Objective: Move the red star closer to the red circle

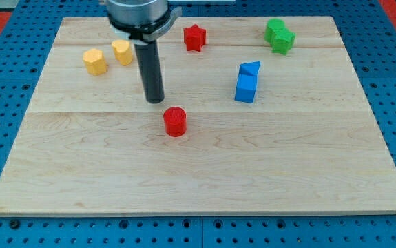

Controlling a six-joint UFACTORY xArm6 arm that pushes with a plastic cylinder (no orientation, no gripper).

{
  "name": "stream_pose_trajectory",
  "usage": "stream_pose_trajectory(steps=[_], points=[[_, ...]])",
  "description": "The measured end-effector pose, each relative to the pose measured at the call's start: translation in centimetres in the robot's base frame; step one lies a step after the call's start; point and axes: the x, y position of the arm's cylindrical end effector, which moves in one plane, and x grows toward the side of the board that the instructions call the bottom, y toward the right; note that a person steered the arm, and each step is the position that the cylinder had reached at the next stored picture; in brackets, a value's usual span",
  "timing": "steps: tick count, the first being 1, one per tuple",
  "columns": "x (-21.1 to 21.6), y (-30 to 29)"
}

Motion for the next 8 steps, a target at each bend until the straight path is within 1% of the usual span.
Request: stream_pose_trajectory(steps=[2, 3, 4, 5, 6, 7, 8], points=[[-7.4, 6.3], [-11.7, 10.8], [-14.6, 11.0], [-15.7, 9.3], [-16.6, 5.2], [-18.6, 0.7], [-19.1, -1.7]])
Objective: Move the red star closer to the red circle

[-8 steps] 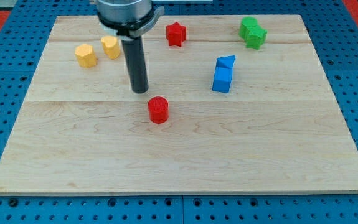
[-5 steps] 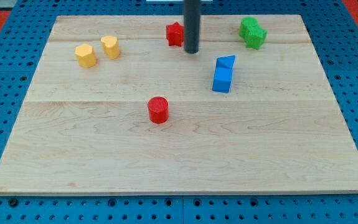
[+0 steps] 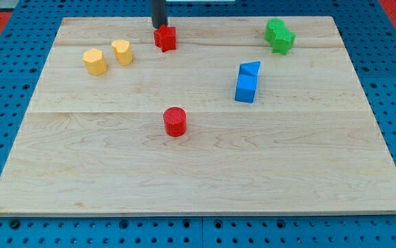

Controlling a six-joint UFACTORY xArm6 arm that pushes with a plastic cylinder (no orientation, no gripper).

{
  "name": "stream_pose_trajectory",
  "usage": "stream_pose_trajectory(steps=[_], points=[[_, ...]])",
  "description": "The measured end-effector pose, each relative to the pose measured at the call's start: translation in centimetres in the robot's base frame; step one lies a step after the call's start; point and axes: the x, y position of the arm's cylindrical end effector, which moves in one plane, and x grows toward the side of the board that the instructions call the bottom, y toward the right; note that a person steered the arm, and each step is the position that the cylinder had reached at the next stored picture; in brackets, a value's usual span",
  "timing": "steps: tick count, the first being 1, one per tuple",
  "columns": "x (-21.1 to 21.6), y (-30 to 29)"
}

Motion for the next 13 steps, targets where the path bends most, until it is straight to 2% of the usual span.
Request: stream_pose_trajectory(steps=[2, 5, 8, 9, 12, 13], points=[[0.5, 2.4], [5.2, 2.7], [15.8, 1.1], [17.4, 0.6], [17.5, 1.3], [17.4, 3.5]])
